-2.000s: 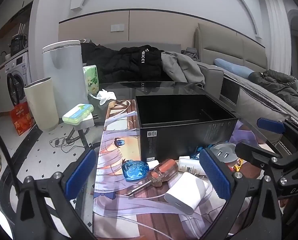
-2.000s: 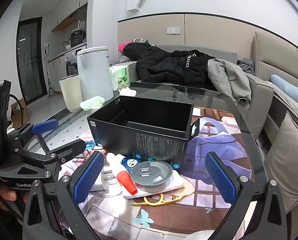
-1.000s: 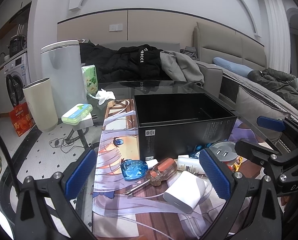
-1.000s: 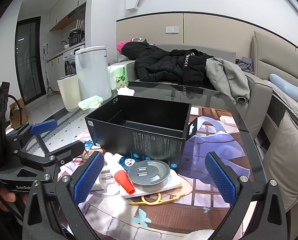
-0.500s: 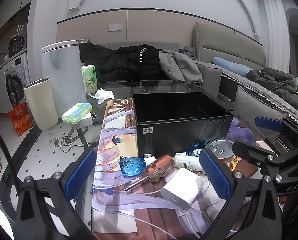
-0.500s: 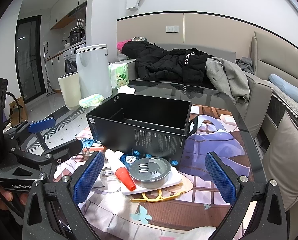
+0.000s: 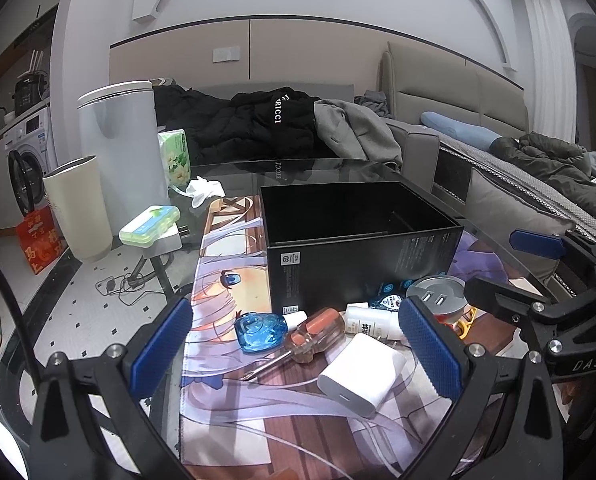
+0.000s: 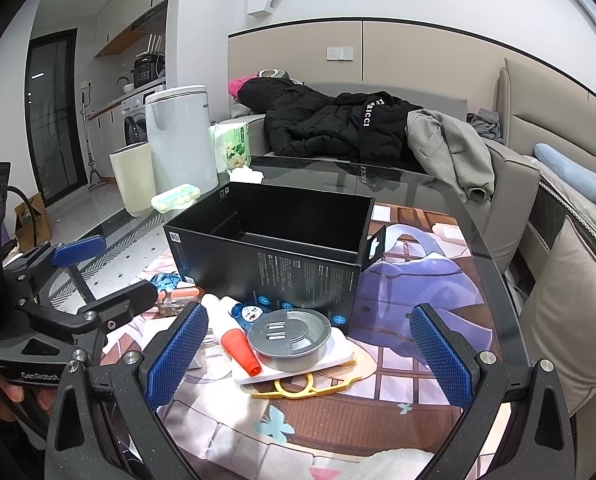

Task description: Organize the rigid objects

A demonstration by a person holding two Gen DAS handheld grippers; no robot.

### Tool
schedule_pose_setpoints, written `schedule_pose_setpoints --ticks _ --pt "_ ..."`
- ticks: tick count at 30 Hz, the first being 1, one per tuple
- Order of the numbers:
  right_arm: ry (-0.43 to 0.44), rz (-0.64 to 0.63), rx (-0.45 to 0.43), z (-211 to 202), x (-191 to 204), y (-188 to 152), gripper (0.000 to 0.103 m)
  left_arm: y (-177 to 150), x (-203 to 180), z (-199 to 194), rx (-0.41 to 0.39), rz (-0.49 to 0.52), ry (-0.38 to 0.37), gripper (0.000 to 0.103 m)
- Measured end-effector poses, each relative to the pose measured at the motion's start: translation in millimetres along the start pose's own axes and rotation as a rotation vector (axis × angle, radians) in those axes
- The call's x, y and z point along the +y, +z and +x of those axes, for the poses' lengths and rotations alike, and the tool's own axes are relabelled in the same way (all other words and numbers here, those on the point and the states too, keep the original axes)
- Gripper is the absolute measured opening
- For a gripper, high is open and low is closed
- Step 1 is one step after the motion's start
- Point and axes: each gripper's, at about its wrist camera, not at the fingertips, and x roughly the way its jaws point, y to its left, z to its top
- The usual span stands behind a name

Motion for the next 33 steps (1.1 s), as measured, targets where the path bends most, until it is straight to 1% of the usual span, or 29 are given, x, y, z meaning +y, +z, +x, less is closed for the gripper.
schedule_pose_setpoints --ticks 16,21,23,27,29,33 --pt "-0.018 0.021 0.039 13.5 -9.2 1.6 0.103 5.8 3.1 -1.2 -0.025 -0.006 -0.024 0.103" --pt "-0.021 0.014 0.052 14.3 -10.3 2.4 0.103 5.4 1.9 -1.0 -0.014 -0.010 -0.043 0.103" --pt "-0.032 0.014 0.066 16.6 -12.7 3.2 0.103 4.2 0.1 1.9 0.008 0.006 -0.038 0.103" --pt "-0.059 0.032 0.110 24.5 -21.0 1.1 0.103 0.8 -2.5 10.9 0.078 0.039 -0.030 0.103" --pt "-0.066 0.042 0.131 27.8 -24.8 -1.1 0.103 -0.7 -0.2 16.3 0.113 0.026 -0.032 0.103" --pt "-0.040 0.053 0.164 34.0 -27.4 -3.7 0.103 -2.6 4.1 24.7 0.168 -0.008 -0.070 0.103"
